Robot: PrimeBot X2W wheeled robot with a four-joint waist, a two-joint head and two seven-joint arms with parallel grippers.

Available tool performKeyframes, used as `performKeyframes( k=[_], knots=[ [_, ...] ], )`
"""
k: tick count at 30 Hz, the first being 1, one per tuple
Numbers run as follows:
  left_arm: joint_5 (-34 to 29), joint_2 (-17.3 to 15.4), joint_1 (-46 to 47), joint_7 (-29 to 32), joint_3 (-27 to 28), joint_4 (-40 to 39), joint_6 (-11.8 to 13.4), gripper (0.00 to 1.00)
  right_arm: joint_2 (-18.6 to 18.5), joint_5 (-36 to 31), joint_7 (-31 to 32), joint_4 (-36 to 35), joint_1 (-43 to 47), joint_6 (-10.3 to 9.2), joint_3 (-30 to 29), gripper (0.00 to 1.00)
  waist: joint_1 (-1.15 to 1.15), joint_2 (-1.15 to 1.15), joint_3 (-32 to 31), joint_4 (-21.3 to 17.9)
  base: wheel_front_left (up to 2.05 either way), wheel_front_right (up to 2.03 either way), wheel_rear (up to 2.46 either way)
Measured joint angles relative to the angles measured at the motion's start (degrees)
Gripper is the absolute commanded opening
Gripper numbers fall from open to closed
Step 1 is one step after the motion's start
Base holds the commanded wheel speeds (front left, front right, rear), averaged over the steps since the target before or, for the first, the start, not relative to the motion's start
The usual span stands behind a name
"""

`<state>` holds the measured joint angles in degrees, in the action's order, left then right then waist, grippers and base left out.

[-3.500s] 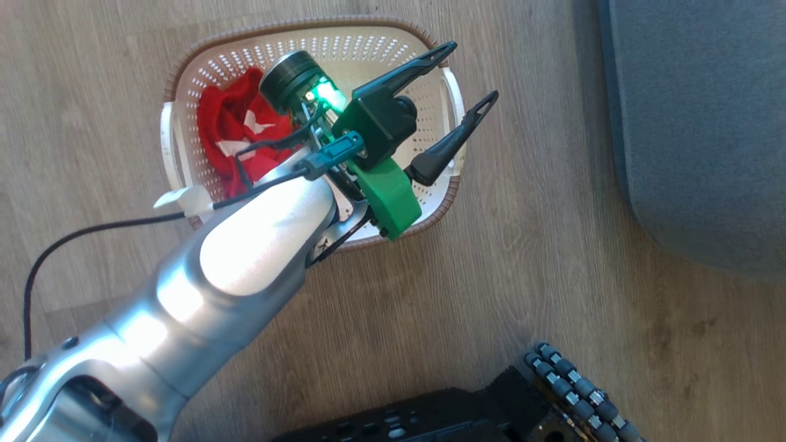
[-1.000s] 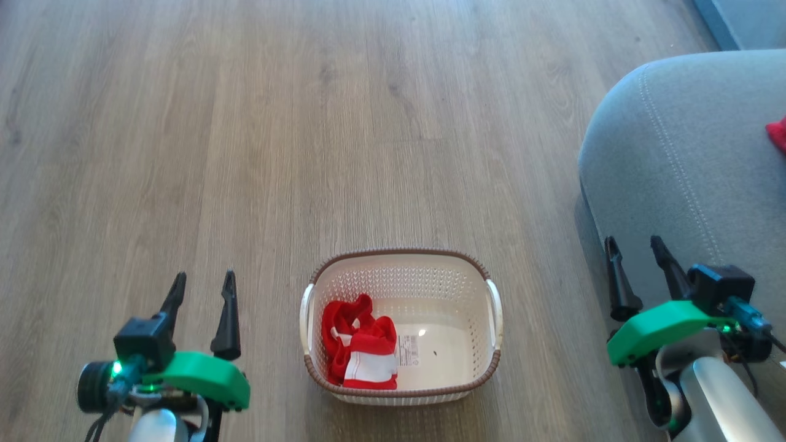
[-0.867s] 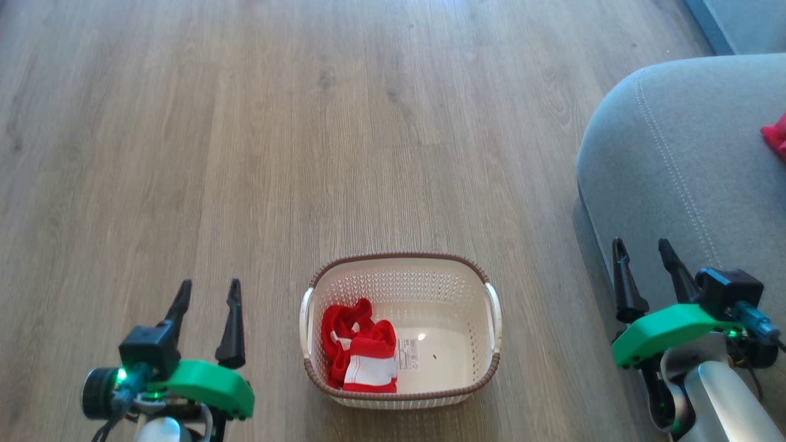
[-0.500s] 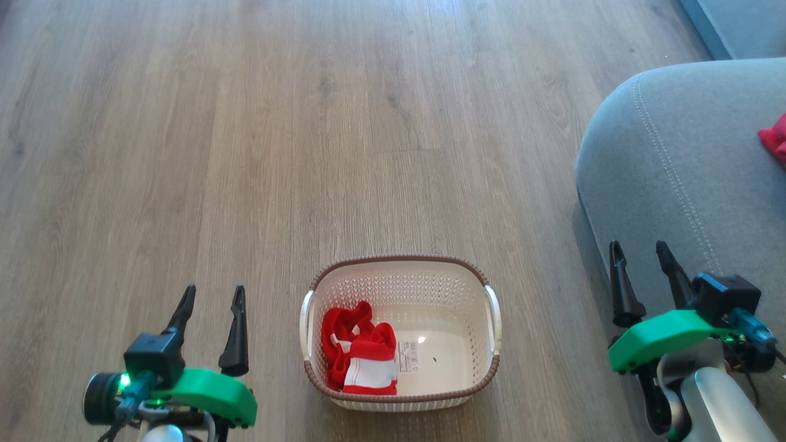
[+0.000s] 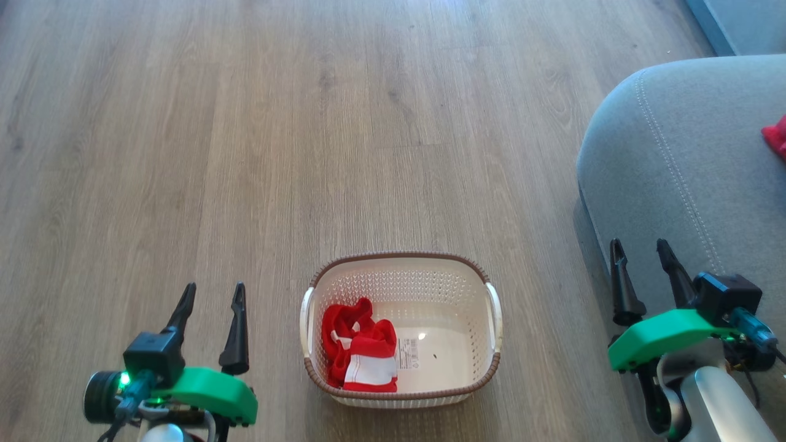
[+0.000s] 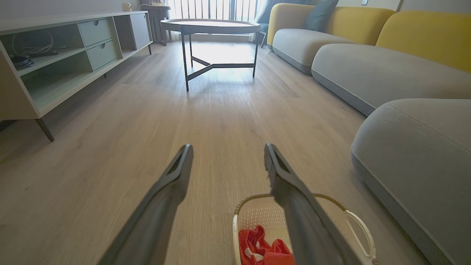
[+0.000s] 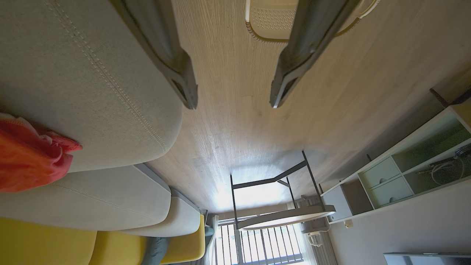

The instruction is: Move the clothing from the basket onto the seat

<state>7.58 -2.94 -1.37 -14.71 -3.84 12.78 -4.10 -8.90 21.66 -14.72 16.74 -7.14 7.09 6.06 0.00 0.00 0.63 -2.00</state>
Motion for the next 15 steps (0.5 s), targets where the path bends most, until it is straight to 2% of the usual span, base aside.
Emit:
performKeyframes(
  k=[9,15],
  knots=[
    [0.07,0.01,0.01,0.0,-1.08,0.05,0.02,1.0,0.25,0.0,0.0,-0.44,-0.01,0.0,-0.15,1.0,0.0,0.0,0.85,-0.06,0.0,0.0,0.0],
    [0.56,0.02,0.35,0.0,-2.64,0.7,0.09,1.0,0.24,0.0,0.0,-2.01,-0.68,0.0,-0.25,1.0,0.0,0.0,3.66,-0.43,0.0,0.0,0.0]
  ],
)
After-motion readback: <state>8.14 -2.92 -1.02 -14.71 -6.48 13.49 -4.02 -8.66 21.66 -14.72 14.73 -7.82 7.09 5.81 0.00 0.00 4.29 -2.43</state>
